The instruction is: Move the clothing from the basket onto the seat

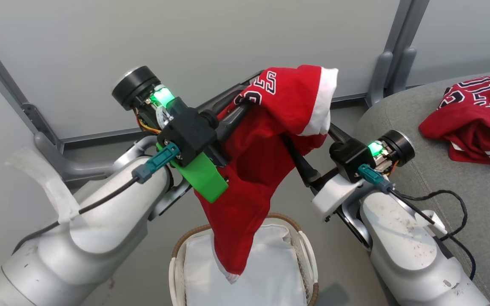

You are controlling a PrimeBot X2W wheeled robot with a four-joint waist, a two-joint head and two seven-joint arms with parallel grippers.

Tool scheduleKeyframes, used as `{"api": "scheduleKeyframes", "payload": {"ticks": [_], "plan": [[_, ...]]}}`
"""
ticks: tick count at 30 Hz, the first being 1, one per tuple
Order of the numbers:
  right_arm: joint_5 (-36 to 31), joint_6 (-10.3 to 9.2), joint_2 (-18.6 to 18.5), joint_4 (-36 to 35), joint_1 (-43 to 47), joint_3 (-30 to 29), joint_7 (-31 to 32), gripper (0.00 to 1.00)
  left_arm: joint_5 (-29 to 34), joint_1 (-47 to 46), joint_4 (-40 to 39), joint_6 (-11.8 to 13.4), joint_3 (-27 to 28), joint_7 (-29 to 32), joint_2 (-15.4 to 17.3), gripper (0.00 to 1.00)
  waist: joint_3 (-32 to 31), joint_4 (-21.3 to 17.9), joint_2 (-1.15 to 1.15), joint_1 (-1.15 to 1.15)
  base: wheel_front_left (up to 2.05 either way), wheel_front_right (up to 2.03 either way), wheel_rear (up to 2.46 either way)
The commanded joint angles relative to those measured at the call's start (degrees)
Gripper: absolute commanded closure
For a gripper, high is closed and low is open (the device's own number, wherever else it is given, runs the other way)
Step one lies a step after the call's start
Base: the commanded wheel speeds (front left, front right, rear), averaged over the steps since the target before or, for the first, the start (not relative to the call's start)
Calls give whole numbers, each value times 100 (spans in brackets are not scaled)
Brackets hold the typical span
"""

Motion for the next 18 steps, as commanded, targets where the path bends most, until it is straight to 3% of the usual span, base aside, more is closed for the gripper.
{"api": "scheduleKeyframes", "payload": {"ticks": [1,3,4,5,7,11,13,15,16,17,18], "plan": [[64,-7,-61,81,-115,132,-14,0,-46,90,-33,4,-44,-2,-9,100,-2,27,0,0,0,0,0],[177,-8,-84,200,-254,286,-14,0,-127,121,-57,4,-111,-2,-19,100,-3,52,0,0,0,0,0],[222,-8,-95,245,-317,338,-14,39,-154,143,-56,4,-116,-2,-19,100,-3,64,0,0,0,0,0],[250,-8,-100,279,-353,367,-14,68,-193,180,-46,4,-106,-2,-29,100,-3,72,0,0,0,0,0],[310,-8,-108,343,-393,423,-14,100,-230,264,-13,4,-60,-2,-50,100,-1,89,0,0,0,0,0],[406,-8,-120,360,-392,445,-14,100,-338,561,78,4,173,-2,-128,99,10,106,0,0,0,0,0],[423,-8,-136,328,-344,442,-14,100,-365,740,127,4,317,-2,-162,85,15,104,0,0,0,0,0],[442,-8,-162,301,-297,410,-14,100,-396,960,167,4,508,-2,-214,52,18,98,0,0,0,0,0],[446,-8,-172,286,-286,374,-14,100,-405,1067,195,4,587,-2,-243,16,21,93,0,0,0,0,0],[457,-8,-180,269,-271,340,-14,100,-391,1173,230,4,672,-2,-272,0,24,90,0,0,0,0,0],[459,-8,-184,246,-247,301,-14,100,-375,1307,274,4,776,-2,-318,0,26,85,0,0,0,0,0]]}}
